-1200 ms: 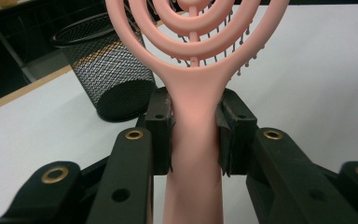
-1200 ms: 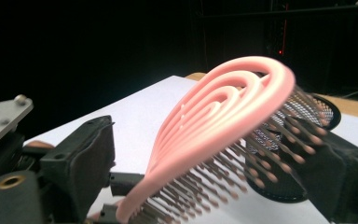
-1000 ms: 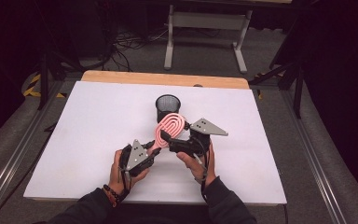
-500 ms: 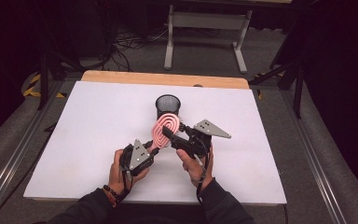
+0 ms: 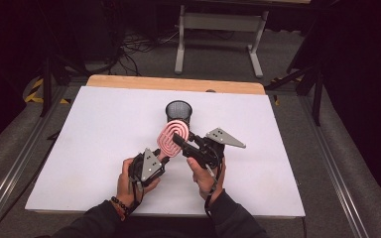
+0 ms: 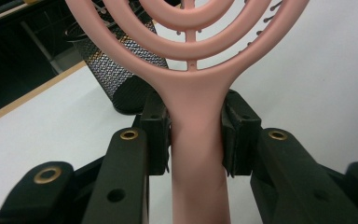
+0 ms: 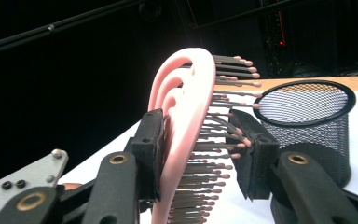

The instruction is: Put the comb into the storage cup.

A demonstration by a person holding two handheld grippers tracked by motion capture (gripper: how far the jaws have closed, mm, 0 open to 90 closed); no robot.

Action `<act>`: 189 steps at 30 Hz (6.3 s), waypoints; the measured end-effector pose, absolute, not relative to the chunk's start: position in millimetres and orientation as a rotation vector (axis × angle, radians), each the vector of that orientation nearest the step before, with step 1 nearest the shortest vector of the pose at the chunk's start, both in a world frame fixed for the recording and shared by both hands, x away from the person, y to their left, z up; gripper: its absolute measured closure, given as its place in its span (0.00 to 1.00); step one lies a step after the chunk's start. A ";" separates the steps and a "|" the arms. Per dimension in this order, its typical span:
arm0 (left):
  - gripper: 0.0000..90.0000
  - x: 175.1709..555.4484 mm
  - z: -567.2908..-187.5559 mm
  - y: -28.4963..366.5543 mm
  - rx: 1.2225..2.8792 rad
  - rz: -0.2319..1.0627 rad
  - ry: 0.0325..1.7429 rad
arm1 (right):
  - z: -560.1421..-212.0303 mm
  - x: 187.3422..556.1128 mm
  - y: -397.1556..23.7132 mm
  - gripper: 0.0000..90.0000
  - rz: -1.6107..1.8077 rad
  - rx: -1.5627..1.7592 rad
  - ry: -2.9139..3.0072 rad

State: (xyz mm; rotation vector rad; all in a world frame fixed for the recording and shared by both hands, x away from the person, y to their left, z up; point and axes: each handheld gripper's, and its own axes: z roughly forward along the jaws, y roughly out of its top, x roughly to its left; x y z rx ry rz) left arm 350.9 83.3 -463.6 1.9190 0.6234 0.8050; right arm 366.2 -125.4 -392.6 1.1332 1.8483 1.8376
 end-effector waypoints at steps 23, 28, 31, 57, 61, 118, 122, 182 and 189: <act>0.36 351.6 -465.5 78.8 1.921 0.700 0.548 | -380.2 358.7 -127.2 0.70 1.886 0.973 1.830; 0.34 351.0 -466.0 77.5 1.928 0.671 0.536 | -378.6 358.3 -129.9 0.70 1.870 0.941 1.825; 0.31 352.0 -466.2 77.3 1.947 0.645 0.526 | -377.7 358.5 -130.6 0.70 1.860 0.928 1.827; 0.14 356.0 -434.9 143.8 1.840 0.511 0.426 | -368.9 357.7 -149.4 0.71 1.817 0.847 1.819; 0.13 362.5 -436.8 164.2 1.837 0.518 0.445 | -366.7 356.7 -151.6 0.71 1.804 0.828 1.813; 0.04 341.7 -457.5 233.2 1.897 0.515 0.462 | -318.6 384.9 -172.8 0.71 1.776 0.805 1.672; 0.04 339.8 -457.0 231.7 1.898 0.517 0.453 | -316.2 388.8 -171.4 0.71 1.789 0.814 1.677; 0.04 340.9 -457.4 234.5 1.885 0.511 0.461 | -274.1 454.5 -132.7 0.71 1.748 0.782 1.624; 0.05 341.4 -457.5 235.5 1.882 0.508 0.461 | -277.6 464.1 -127.7 0.71 1.746 0.784 1.618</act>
